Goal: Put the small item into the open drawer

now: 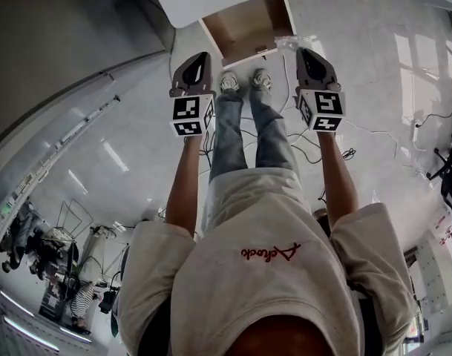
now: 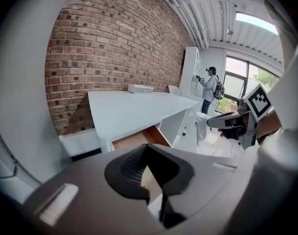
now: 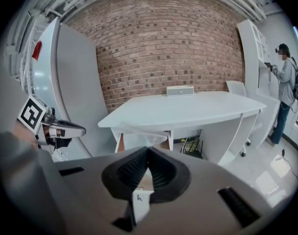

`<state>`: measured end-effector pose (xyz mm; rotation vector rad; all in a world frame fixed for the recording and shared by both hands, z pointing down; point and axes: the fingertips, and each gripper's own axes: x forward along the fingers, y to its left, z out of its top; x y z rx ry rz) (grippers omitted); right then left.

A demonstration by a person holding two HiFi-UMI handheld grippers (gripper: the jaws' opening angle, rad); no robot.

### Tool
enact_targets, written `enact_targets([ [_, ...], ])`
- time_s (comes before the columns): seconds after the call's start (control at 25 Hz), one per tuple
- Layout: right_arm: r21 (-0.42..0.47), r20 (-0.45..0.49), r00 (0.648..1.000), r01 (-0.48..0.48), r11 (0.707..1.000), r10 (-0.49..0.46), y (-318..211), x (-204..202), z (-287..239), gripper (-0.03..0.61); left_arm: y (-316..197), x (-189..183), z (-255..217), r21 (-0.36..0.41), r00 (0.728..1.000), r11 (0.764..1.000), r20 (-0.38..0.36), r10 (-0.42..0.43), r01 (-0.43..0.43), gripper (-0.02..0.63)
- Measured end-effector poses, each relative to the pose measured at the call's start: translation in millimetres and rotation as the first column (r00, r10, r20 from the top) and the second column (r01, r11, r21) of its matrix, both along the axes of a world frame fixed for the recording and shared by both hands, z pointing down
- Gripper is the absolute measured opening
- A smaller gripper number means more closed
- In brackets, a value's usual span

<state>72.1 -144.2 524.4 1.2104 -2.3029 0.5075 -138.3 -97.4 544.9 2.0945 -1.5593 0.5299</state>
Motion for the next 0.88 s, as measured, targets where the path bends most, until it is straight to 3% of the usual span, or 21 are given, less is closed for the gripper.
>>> enact_targets([
  [0.48, -0.136, -0.026, 1.0, 0.002, 0.991, -0.006, 50.3, -3.0, 84.2, 0.012, 23.5, 4.6, 73.6, -0.077, 0.999, 0.997, -0.031, 0.022, -0.024, 0.009],
  [0.88, -0.176, -0.002, 1.0, 0.025, 0.984, -0.026, 75.3, -10.9, 128.0, 0.012, 28.7, 1.9, 119.6, -0.09, 0.999, 0.996, -0.041, -0.002, -0.001, 0.009],
])
